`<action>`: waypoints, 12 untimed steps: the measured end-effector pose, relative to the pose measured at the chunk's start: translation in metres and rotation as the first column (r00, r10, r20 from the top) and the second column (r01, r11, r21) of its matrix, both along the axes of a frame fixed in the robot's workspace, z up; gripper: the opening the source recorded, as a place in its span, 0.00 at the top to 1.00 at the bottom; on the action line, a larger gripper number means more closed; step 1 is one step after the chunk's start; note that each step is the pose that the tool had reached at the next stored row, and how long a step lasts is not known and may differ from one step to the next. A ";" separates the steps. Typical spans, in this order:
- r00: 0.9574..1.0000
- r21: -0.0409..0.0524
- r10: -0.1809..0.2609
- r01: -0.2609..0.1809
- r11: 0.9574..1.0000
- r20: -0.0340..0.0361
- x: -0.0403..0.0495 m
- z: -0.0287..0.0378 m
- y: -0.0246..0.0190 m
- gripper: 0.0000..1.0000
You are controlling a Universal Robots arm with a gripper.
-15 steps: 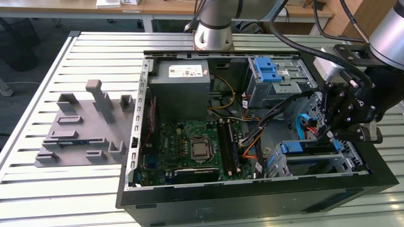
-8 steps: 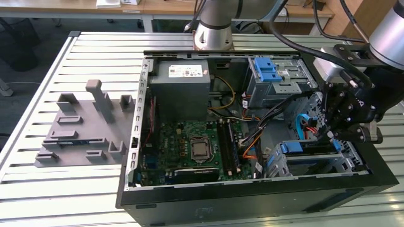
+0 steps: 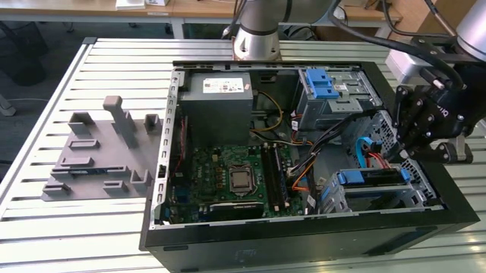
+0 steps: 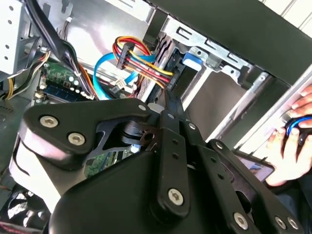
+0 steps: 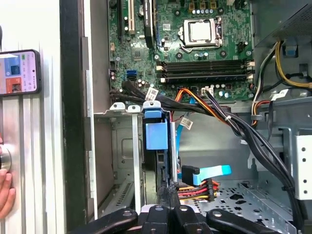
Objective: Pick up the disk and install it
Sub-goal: 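Insert the second disk wire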
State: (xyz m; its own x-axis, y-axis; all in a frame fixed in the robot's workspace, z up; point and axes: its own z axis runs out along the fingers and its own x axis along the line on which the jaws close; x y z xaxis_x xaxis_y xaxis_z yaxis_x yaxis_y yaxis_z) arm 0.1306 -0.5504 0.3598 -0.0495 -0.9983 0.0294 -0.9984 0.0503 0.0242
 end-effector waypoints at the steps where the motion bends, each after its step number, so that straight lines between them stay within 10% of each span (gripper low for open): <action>1: 1.000 0.000 0.000 0.000 1.000 0.000 -0.0007 0.0022 0.0000 0.89; 12: 1.000 0.000 0.000 0.000 1.000 0.005 -0.0205 0.0102 0.0000 0.89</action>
State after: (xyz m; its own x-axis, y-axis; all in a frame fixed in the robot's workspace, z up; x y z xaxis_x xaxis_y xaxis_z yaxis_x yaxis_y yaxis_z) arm 0.1101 -0.5504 0.3700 -0.0496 -0.9983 0.0295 -0.9985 0.0501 0.0197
